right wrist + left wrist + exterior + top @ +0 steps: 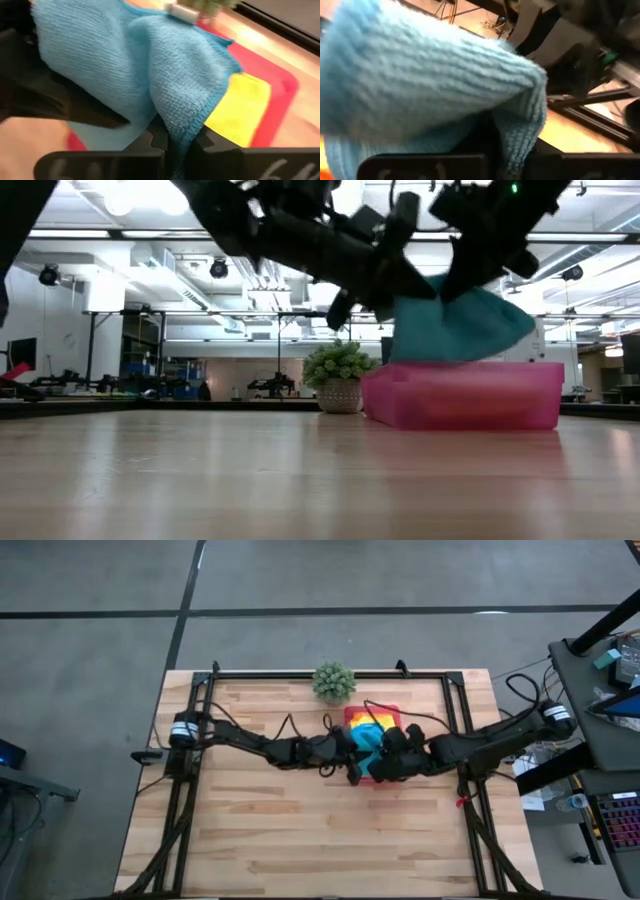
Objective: Fold microfiber towels
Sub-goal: Put the blue towel into the red bin
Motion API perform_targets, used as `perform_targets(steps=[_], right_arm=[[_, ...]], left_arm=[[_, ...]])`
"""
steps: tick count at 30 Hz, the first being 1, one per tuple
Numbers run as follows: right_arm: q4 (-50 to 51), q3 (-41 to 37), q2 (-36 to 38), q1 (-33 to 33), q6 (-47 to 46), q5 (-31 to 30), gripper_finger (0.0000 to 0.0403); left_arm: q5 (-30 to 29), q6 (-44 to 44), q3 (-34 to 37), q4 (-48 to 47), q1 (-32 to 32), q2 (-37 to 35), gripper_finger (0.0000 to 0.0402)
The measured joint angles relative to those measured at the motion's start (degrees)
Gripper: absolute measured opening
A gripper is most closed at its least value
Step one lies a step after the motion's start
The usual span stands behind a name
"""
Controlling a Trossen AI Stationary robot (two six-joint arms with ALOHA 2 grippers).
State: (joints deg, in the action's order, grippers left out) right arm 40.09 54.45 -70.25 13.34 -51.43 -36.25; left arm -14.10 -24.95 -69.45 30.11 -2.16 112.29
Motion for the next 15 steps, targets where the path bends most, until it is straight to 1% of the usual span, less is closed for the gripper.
perform_targets(steps=[3, 6, 9, 13, 15], right_arm=[[-2.5, -3.1, 1.5, -2.2, 0.9, -0.1, 0.0015], [-2.9, -5.3, 2.2, -3.9, 1.1, 0.0, 0.0015], [-2.9, -6.6, 2.6, -5.3, 1.1, 0.7, 0.0015], [-3.0, -7.2, 2.6, -6.7, 1.0, 2.1, 0.0015], [-3.3, -7.2, 2.2, -7.0, 0.1, 2.2, 0.0015]], left_arm=[[0.8, 0.0, -1.9, -0.5, 1.6, 1.8, 0.0001], [1.3, -0.1, -3.0, -1.2, 2.7, 2.7, 0.0001], [2.1, -0.4, -3.0, -1.4, 3.4, 3.0, 0.0001], [2.1, -4.2, -2.9, -4.6, 3.5, 3.0, 0.0001], [2.1, -4.7, -2.8, -5.6, 3.5, 3.0, 0.0001]])
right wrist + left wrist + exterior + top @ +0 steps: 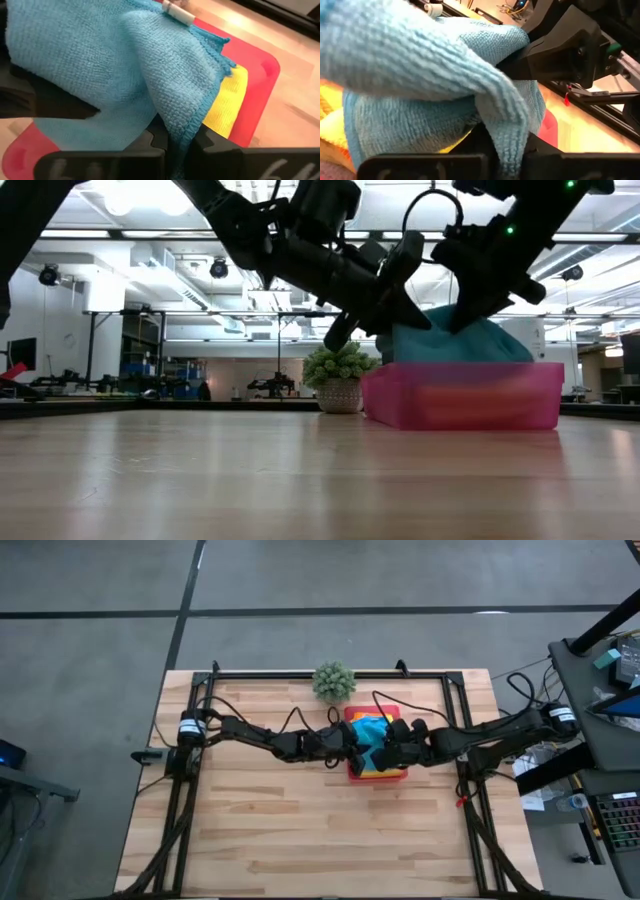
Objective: Fold microfiber towels
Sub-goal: Put the blue towel into the red bin
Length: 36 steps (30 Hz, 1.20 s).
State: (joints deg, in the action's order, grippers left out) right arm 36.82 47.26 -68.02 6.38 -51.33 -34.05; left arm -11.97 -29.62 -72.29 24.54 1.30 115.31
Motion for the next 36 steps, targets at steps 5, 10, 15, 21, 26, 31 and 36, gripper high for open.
perform_targets(steps=[5, 10, 15, 21, 26, 31, 36], right_arm=[[0.2, -0.1, -0.8, -0.2, -3.3, 0.2, 0.0015], [0.4, -0.1, -1.4, -0.2, -5.0, 0.0, 0.0015], [0.5, -0.2, -1.5, -0.2, -6.6, -0.4, 0.0015], [0.6, -0.2, -1.5, -0.2, -7.2, -0.6, 0.0018], [0.6, -0.2, -1.5, -0.4, -7.1, -0.8, 0.0057], [1.0, -0.2, -1.4, -1.4, -6.1, -0.8, 0.0116], [2.5, -0.2, -0.5, -3.0, -5.1, -0.4, 0.0161]], left_arm=[[0.0, -0.1, 0.2, -0.6, 0.2, 0.0, 0.0019], [0.0, -0.1, 0.2, -1.2, 0.3, 0.0, 0.0063], [0.1, -0.1, 0.4, -1.9, 0.4, 0.0, 0.012], [0.1, -0.2, 0.5, -7.0, 0.6, 0.0, 0.0175], [0.1, -0.2, 0.3, -10.6, 0.6, 0.0, 0.0197], [0.6, -0.1, 0.6, -13.6, 0.5, -1.4, 0.0201], [0.6, 1.4, 1.1, -17.1, 0.4, -3.8, 0.0202]])
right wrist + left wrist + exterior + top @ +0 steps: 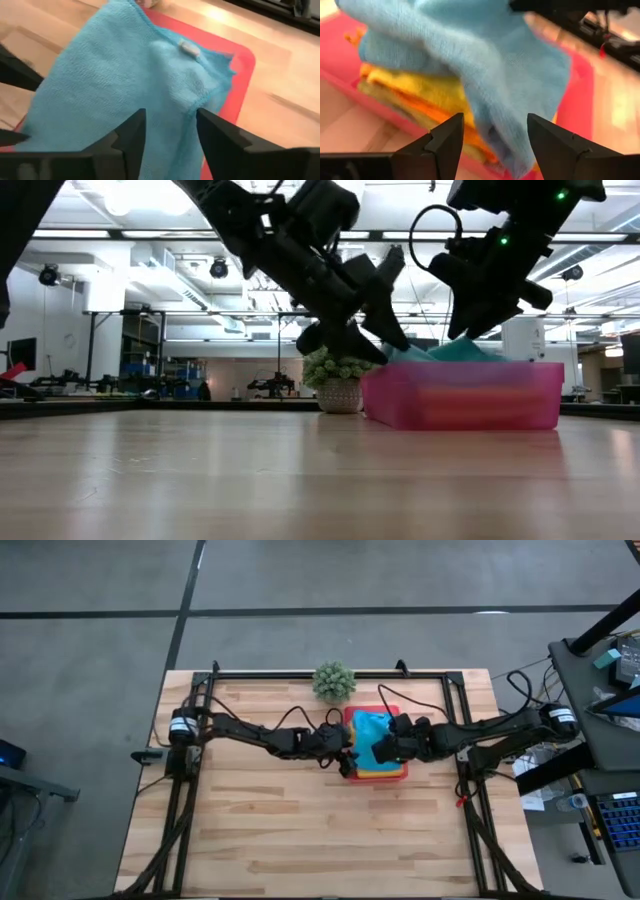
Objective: Fold microfiber towels
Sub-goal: Put the blue towel into the red bin
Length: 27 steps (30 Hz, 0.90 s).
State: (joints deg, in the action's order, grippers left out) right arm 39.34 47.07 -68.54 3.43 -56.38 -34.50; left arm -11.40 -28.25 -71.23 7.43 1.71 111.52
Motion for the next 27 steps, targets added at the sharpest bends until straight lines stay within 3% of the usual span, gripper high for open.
perform_targets(steps=[8, 15, 21, 27], right_arm=[[6.3, 4.9, 1.1, -0.6, 2.2, -0.4, 0.0181], [4.9, 8.0, 1.4, -0.8, 10.3, -2.0, 0.0111], [-8.2, 4.5, 0.0, -0.8, 16.8, -1.6, 0.0019], [-24.5, 0.0, -2.8, -3.0, 21.7, 0.9, 0.0009]], left_arm=[[0.0, 4.1, 0.8, -0.9, -0.7, -3.1, 0.0202], [0.9, 13.7, 0.7, 2.3, -1.9, -3.8, 0.0183], [0.9, 15.4, 0.8, 2.5, -1.8, -3.8, 0.0128], [0.5, 15.5, 0.8, -2.8, -1.9, -4.5, 0.0062]])
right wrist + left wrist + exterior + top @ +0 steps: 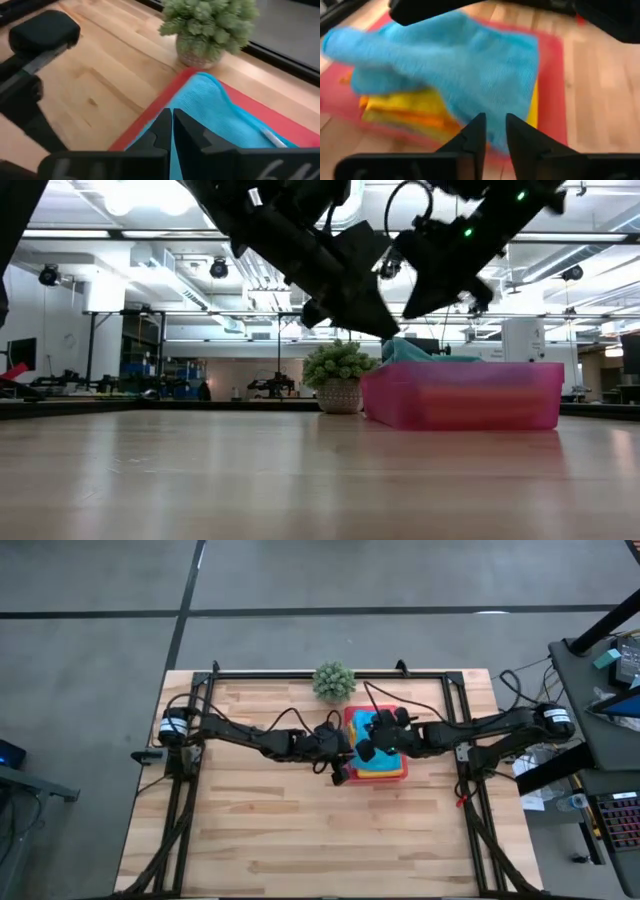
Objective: Fold microfiber towels
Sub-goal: Put the blue towel into the red bin
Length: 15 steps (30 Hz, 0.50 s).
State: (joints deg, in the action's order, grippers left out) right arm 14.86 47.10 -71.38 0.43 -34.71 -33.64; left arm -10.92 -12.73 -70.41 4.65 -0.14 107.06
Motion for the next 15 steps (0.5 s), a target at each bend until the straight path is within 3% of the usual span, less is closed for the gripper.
perform_targets(steps=[3, 8, 15], right_arm=[[-7.2, -1.7, -2.8, -1.4, 2.0, 1.0, 0.0009], [-10.0, -2.2, -9.2, -3.2, 2.7, 1.1, 0.0009], [-14.6, -2.2, -15.7, -3.8, 2.4, 1.0, 0.0008]], left_arm=[[-2.0, 0.0, 0.0, -4.5, -0.1, -0.9, 0.0035], [-7.2, 0.0, 0.5, -9.6, -0.5, -2.9, 0.0008], [-7.1, 2.8, 2.8, -9.6, -0.7, -5.1, 0.0001]])
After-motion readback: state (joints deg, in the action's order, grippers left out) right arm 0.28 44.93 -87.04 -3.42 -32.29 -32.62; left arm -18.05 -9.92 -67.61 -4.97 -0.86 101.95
